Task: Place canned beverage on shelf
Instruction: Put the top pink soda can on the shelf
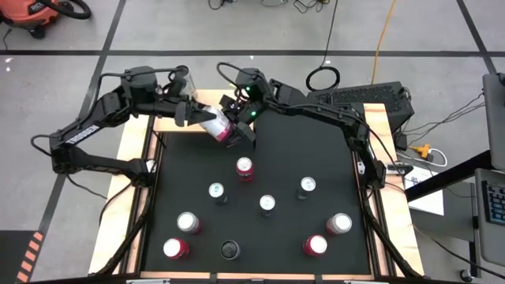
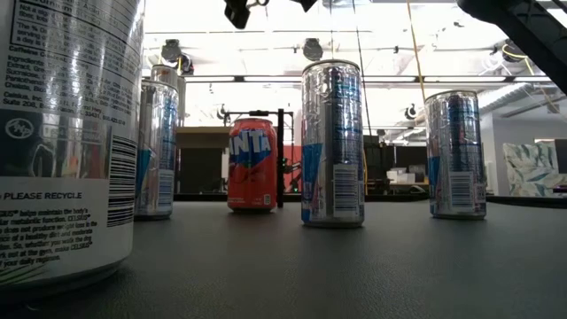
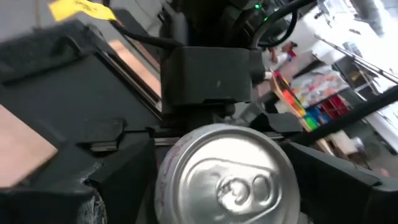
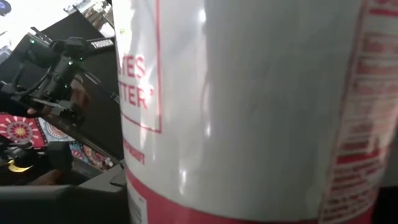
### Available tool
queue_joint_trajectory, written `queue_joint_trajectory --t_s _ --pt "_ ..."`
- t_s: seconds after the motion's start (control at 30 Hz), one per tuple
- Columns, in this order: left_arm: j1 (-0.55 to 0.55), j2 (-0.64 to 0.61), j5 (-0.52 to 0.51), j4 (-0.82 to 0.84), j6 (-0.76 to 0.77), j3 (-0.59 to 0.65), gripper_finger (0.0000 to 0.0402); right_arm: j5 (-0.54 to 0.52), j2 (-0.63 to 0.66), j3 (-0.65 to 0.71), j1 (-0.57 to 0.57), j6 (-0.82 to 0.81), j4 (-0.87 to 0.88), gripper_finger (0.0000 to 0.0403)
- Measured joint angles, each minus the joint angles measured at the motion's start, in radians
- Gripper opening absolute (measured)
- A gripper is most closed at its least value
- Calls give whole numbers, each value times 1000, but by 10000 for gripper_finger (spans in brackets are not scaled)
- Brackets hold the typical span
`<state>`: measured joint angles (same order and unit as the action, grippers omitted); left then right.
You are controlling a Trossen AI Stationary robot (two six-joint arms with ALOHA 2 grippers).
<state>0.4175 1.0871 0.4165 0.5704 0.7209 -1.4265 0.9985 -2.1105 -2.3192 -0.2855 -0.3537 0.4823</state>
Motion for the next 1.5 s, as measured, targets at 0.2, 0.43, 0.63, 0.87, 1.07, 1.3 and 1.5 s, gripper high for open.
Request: queue_joint_trajectory --t_s 0.2,0.43,0.63,0.87,1.07,1.3,1.5 --pt "0 9 37 20 8 1 333 3 0 0 3 15 55 269" --pt "0 10 50 48 15 1 305 5 0 0 7 21 83 270" --pt "0 10 89 72 7 1 302 4 0 0 14 19 106 270" --pt "0 11 116 79 -1 1 301 5 0 0 16 20 122 270" --pt "-1 8 121 155 -71 1 318 2 0 0 15 17 147 270" --pt "-2 7 148 180 -73 1 341 2 1 0 12 29 172 270" --pt "-2 18 152 176 -72 1 343 3 1 0 12 29 178 270"
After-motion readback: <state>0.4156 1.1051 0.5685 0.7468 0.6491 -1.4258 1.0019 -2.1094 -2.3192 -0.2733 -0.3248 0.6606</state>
